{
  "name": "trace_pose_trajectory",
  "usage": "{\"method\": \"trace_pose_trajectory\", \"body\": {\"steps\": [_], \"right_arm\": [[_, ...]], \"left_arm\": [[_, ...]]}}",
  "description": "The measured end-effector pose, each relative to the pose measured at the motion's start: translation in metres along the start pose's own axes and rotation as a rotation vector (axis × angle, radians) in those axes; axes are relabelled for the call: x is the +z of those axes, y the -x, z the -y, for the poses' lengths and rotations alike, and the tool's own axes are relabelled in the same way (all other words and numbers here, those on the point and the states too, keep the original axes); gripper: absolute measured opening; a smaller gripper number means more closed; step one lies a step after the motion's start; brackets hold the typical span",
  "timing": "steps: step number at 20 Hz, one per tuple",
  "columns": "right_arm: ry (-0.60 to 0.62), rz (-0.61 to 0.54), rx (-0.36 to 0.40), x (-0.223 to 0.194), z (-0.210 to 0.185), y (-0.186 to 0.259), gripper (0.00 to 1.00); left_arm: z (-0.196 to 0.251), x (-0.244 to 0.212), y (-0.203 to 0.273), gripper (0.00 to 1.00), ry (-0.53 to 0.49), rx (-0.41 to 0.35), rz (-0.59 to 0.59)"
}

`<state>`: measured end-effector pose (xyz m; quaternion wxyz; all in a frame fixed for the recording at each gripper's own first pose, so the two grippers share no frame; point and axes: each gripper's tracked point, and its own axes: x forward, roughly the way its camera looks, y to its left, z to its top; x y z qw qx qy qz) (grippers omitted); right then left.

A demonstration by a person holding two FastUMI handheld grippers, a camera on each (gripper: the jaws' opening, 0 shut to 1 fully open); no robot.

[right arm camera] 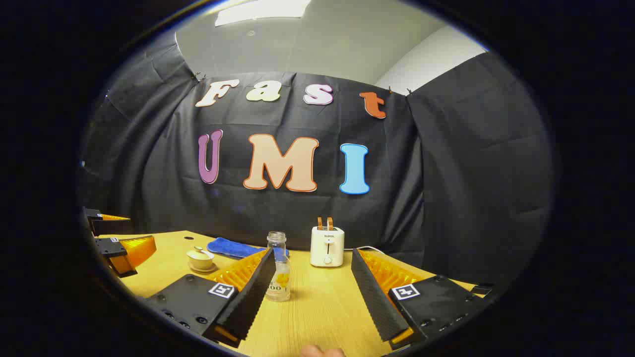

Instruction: Open the teacup lid with one hand, grasp the water bottle and pour water into the teacup with the other hand; after pouring, place the water bottle on the coaster and then close the teacup lid.

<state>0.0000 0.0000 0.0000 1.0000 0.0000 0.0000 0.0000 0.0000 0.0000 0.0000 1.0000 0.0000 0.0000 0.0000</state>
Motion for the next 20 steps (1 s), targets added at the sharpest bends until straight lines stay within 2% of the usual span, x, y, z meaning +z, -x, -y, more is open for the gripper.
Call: {"method": "trace_pose_trajectory", "body": {"steps": [8,11,12,14,16,17,20], "right_arm": [[0.006,-0.012,-0.009,-0.007,0.004,-0.004,0.92],[0.014,-0.016,-0.005,-0.010,0.003,-0.004,1.00],[0.014,-0.017,-0.001,-0.011,0.001,-0.004,1.00],[0.013,-0.028,0.011,-0.017,-0.003,-0.004,0.92],[0.017,-0.025,0.021,-0.019,-0.006,-0.002,0.98],[0.022,-0.023,0.024,-0.021,-0.006,-0.002,0.98],[0.018,-0.038,0.033,-0.028,-0.009,-0.005,1.00]], "left_arm": [[0.001,-0.013,-0.004,0.96,0.020,-0.005,-0.027],[-0.002,-0.016,-0.006,0.96,0.015,0.003,-0.029],[-0.002,-0.019,-0.007,0.96,0.014,0.005,-0.031],[-0.002,-0.026,-0.008,0.96,0.016,0.008,-0.052],[-0.003,-0.033,-0.008,0.96,0.024,0.011,-0.066],[-0.006,-0.033,-0.007,1.00,0.023,0.015,-0.070],[-0.007,-0.038,-0.009,0.97,0.014,0.021,-0.079]]}}
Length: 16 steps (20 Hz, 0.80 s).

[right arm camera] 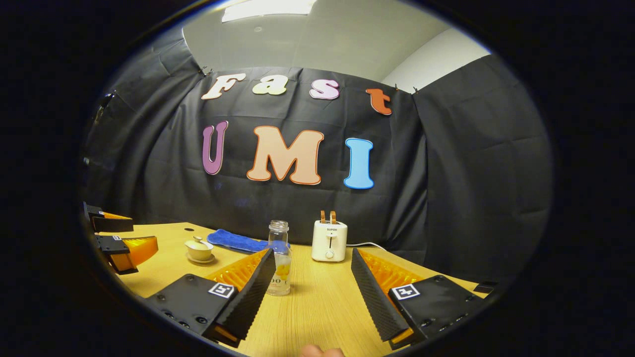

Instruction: Open the teacup lid with one hand, grasp the water bottle and pour water into the teacup with the other hand; after pouring, place the water bottle on the coaster and then close the teacup lid.

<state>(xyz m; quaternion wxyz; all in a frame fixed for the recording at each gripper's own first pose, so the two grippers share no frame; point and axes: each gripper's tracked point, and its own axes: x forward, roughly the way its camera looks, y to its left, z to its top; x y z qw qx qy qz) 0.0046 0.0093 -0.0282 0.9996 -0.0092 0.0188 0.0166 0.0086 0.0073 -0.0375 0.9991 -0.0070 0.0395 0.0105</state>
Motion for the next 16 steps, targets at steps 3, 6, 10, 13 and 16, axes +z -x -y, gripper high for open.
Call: {"method": "trace_pose_trajectory", "body": {"steps": [3,6,10,13,16], "right_arm": [[-0.006,-0.011,0.004,-0.004,0.000,0.001,0.93],[0.000,-0.003,0.005,-0.001,-0.002,0.000,0.93],[0.002,-0.010,0.012,-0.005,-0.005,0.000,0.98],[0.000,-0.013,0.015,-0.007,-0.005,0.000,0.98],[-0.005,-0.019,0.023,-0.009,-0.008,-0.002,0.98]], "left_arm": [[0.001,-0.004,0.001,0.97,0.007,-0.003,-0.009],[0.000,-0.005,0.001,0.97,0.011,-0.006,-0.016],[0.002,-0.011,0.000,0.97,0.018,-0.008,-0.028],[0.000,-0.011,-0.003,0.97,0.015,-0.004,-0.029],[-0.002,-0.013,-0.007,0.97,0.013,-0.001,-0.037]]}}
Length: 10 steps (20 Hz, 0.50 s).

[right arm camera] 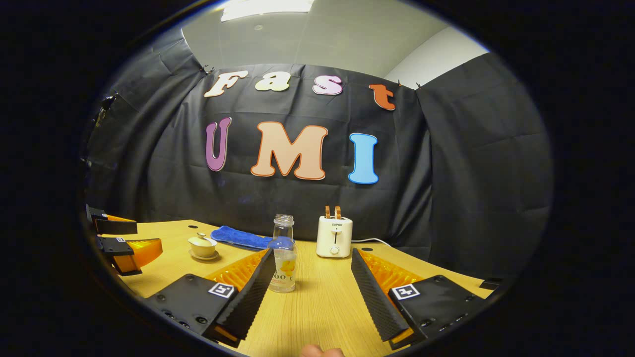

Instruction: Open the teacup lid with one hand, grasp the water bottle and pour water into the teacup with the other hand; after pouring, place the water bottle on the coaster and then close the teacup lid.

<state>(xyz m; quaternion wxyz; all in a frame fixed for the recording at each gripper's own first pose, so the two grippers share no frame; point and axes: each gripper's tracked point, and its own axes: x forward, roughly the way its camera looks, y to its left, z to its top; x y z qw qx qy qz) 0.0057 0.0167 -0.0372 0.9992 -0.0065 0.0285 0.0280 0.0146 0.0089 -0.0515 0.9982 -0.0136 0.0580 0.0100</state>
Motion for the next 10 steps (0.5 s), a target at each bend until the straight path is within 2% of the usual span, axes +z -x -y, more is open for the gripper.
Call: {"method": "trace_pose_trajectory", "body": {"steps": [3,4,5,7,8,9,10], "right_arm": [[-0.009,-0.008,0.009,-0.004,-0.003,-0.004,0.98],[-0.012,-0.010,0.011,-0.005,-0.003,-0.005,0.93],[-0.013,-0.013,0.012,-0.009,-0.003,-0.007,0.98],[-0.017,-0.020,0.015,-0.012,-0.004,-0.008,0.98],[-0.015,-0.020,0.014,-0.014,-0.003,-0.010,0.93],[-0.009,-0.021,0.012,-0.016,-0.002,-0.013,0.98],[-0.002,-0.024,0.009,-0.018,0.000,-0.016,0.93]], "left_arm": [[-0.003,-0.001,-0.011,0.97,0.002,0.001,-0.003],[-0.001,-0.004,-0.018,0.97,0.005,-0.006,-0.011],[0.001,-0.008,-0.025,0.96,0.010,-0.019,-0.021],[0.004,-0.013,-0.043,0.96,0.032,-0.033,-0.037],[0.001,-0.015,-0.054,0.97,0.036,-0.029,-0.042],[-0.002,-0.016,-0.064,0.97,0.039,-0.019,-0.045],[-0.004,-0.016,-0.075,0.97,0.042,-0.017,-0.049]]}}
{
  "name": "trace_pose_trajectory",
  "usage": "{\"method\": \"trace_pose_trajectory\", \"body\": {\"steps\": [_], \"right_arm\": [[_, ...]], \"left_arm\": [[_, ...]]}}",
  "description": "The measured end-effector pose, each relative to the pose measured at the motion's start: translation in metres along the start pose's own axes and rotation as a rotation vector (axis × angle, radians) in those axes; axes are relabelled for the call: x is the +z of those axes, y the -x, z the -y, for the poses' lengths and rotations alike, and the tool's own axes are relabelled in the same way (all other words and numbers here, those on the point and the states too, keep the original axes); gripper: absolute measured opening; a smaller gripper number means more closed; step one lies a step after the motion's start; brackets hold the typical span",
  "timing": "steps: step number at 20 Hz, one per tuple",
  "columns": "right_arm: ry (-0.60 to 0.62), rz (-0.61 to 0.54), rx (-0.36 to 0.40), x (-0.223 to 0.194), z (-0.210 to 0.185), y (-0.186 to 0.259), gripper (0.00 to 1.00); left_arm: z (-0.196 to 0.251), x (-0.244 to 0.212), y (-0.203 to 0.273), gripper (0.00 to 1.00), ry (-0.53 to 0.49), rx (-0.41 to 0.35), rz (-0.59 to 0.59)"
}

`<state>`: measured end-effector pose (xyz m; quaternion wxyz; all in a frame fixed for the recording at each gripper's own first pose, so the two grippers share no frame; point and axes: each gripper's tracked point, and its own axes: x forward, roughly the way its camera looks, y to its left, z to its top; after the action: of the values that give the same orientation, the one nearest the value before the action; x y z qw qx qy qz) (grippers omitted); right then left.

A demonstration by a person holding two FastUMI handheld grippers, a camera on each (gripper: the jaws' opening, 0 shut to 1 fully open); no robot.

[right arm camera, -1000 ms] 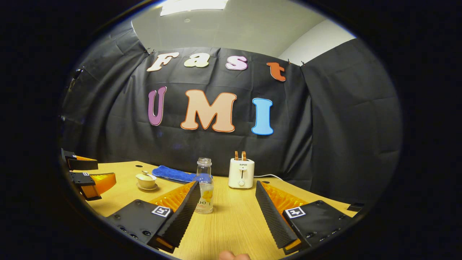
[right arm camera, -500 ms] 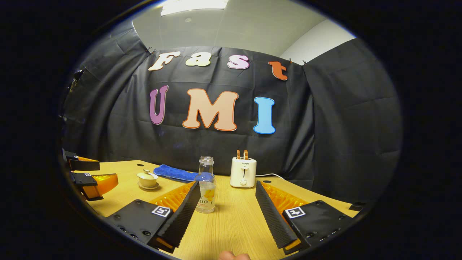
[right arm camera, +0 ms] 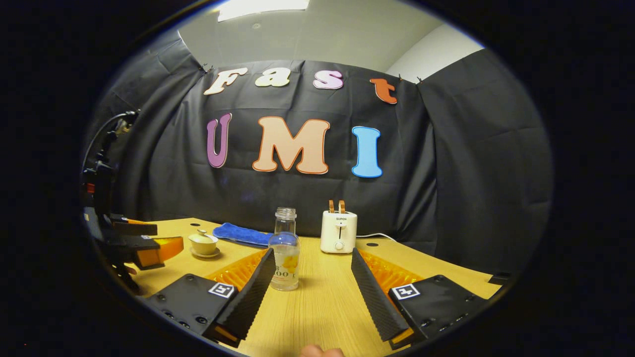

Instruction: Open the teacup lid with one hand, grasp the water bottle and pour water into the teacup with the other hand; after pouring, place the water bottle on the coaster and then close the teacup lid.

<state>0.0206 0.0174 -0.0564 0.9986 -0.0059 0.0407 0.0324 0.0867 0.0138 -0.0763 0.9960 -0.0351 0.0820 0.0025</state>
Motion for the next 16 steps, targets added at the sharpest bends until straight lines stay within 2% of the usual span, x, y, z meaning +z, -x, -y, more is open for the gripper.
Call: {"method": "trace_pose_trajectory", "body": {"steps": [1,2,3,7,8,9,11,15,16], "right_arm": [[0.006,-0.005,-0.005,-0.003,0.003,-0.002,0.98],[0.009,-0.010,-0.009,-0.006,0.006,-0.004,0.98],[0.009,-0.015,-0.014,-0.008,0.009,-0.007,0.93],[0.020,-0.054,-0.039,-0.024,0.023,-0.020,0.93],[0.025,-0.061,-0.047,-0.027,0.026,-0.022,0.98],[0.029,-0.066,-0.053,-0.028,0.029,-0.024,0.98],[0.030,-0.076,-0.063,-0.032,0.034,-0.026,0.98],[0.039,-0.093,-0.075,-0.038,0.039,-0.030,1.00],[0.039,-0.099,-0.076,-0.041,0.040,-0.032,0.98]], "left_arm": [[-0.002,0.000,-0.014,0.97,-0.003,0.004,-0.001],[-0.002,-0.001,-0.026,0.97,-0.008,0.000,-0.005],[-0.003,0.000,-0.039,0.96,-0.022,-0.002,-0.011],[-0.009,0.010,-0.088,0.97,-0.070,0.000,-0.008],[-0.008,0.013,-0.097,0.97,-0.082,-0.005,-0.007],[-0.008,0.015,-0.107,0.97,-0.091,-0.002,-0.007],[-0.008,0.015,-0.122,0.96,-0.090,-0.010,-0.020],[-0.020,0.011,-0.142,0.96,-0.092,0.031,-0.043],[-0.022,0.010,-0.147,0.96,-0.089,0.040,-0.054]]}}
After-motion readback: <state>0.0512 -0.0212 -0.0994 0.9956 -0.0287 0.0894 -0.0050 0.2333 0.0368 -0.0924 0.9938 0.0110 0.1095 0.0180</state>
